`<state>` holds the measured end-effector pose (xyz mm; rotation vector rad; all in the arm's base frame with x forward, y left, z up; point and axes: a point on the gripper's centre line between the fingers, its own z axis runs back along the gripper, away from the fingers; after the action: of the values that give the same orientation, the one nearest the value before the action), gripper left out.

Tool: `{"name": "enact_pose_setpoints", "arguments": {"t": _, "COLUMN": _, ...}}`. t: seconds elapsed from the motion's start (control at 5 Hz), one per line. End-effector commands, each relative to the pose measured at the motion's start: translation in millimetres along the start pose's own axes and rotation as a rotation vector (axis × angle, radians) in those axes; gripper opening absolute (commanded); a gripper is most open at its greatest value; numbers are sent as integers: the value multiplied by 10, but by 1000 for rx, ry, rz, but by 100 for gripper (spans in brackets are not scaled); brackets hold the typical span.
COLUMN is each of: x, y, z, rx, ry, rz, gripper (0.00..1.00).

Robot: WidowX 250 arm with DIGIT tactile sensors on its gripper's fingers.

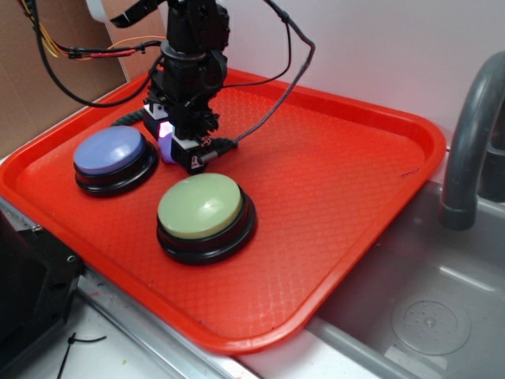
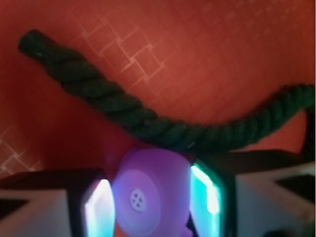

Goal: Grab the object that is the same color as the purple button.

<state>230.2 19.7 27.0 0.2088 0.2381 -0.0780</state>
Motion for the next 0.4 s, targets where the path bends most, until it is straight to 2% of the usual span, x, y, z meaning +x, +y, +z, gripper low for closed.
{"name": "enact_pose_setpoints", "arguments": {"t": 0.0, "x": 8, "y": 69, "z": 193, "rx": -29, "ry": -39, "rz": 45, "gripper": 0}}
{"name": "enact_pose_setpoints", "arguments": {"t": 0.2, "x": -162, "y": 182, "z": 555, "rx": -113, "ry": -132, "rz": 104, "gripper": 0}}
